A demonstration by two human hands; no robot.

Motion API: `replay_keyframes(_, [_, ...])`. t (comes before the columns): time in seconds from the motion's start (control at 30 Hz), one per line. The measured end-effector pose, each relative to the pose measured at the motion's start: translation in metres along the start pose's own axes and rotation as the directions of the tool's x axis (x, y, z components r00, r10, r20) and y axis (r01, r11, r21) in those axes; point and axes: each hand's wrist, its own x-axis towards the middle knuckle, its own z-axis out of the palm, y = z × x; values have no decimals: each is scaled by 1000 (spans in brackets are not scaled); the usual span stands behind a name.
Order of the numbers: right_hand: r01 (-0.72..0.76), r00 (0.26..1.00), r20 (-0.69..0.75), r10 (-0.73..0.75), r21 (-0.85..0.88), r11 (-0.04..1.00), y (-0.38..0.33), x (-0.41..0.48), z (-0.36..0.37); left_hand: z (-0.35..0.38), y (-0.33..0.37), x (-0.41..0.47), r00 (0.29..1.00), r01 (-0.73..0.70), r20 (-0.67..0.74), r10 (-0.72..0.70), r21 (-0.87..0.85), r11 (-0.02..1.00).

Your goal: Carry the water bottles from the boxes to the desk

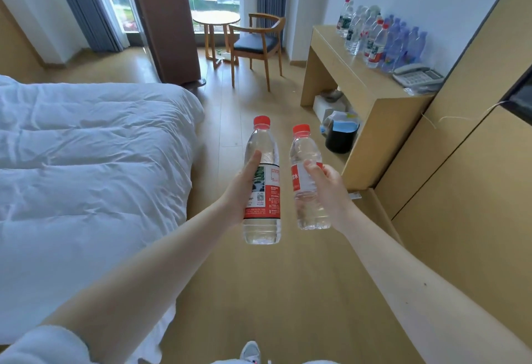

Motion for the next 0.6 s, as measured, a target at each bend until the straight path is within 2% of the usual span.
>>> replay_keyframes(0.33, [-14,999,-50,12,-28,1000,-13,98,13,-22,43,99,999,8,-32,-9,-11,1000])
replay_keyframes(0.5, [-3,1000,-8,3,-6,1000,-27,173,8,-25,77,161,998,28,-54,-29,-25,999])
replay_keyframes(0.6, [13,1000,17,-13,-5,1000,-34,228,5,-26,102,209,992,-12,-125,14,21,1000])
